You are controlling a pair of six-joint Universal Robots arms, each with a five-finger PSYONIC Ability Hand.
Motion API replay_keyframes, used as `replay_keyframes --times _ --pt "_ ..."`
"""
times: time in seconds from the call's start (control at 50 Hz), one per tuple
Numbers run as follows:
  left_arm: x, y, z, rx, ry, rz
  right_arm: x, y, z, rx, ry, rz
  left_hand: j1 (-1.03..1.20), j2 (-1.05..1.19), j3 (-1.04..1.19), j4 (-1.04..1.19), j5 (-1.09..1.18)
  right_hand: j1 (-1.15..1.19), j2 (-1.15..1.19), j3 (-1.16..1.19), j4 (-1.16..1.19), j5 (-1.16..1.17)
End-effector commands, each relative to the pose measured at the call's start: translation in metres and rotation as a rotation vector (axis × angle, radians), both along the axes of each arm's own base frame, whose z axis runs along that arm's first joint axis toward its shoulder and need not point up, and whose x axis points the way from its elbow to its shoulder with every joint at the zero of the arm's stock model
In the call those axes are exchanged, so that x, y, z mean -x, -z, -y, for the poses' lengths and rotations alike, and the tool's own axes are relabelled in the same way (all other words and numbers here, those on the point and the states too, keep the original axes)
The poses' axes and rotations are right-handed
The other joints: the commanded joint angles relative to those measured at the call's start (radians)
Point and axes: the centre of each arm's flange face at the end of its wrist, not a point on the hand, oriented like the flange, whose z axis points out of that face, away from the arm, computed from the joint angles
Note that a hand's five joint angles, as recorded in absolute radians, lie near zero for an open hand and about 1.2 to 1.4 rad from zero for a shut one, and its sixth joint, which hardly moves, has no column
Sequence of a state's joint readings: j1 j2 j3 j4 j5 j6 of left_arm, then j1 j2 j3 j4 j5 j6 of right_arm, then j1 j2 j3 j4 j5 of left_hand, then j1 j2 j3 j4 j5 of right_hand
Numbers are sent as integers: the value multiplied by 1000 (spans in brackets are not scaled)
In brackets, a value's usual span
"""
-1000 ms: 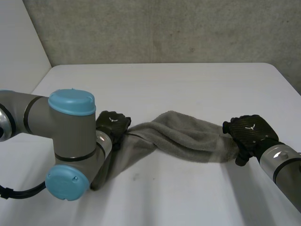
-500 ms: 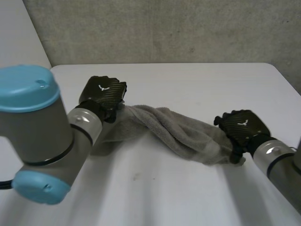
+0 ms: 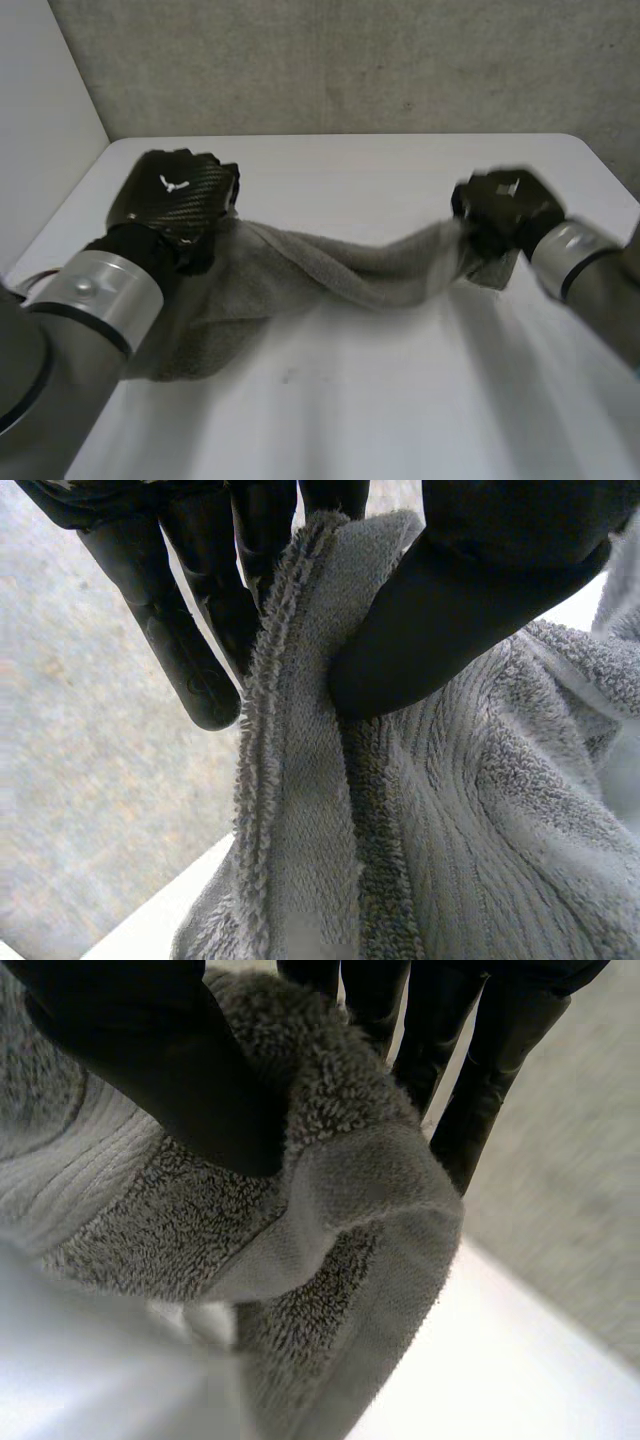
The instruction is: Fold the towel.
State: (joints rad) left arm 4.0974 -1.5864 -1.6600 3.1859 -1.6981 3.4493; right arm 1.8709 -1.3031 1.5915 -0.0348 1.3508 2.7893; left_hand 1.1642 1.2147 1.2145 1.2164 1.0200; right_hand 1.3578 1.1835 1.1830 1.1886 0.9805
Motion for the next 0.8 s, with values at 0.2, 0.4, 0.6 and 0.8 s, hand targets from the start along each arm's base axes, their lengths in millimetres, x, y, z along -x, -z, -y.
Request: replay_keyframes --times 0.2,0.4,0.6,0.8 --pt "-10 26 -8 -110 87 -19 -15 -69 26 10 -58 -69 232 182 182 180 202 38 213 213 208 241" --pt "-12 83 44 -323 -10 -62 -44 6 89 -39 39 -138 232 182 182 180 202 38 213 213 208 241" --pt "-10 105 79 -338 -54 -64 -56 23 131 173 131 24 232 182 182 180 202 -609 -435 -434 -440 -406" --pt "-20 108 66 -345 -68 -61 -45 -17 98 202 118 47 232 182 182 180 202 -1183 -1009 -1008 -1014 -980"
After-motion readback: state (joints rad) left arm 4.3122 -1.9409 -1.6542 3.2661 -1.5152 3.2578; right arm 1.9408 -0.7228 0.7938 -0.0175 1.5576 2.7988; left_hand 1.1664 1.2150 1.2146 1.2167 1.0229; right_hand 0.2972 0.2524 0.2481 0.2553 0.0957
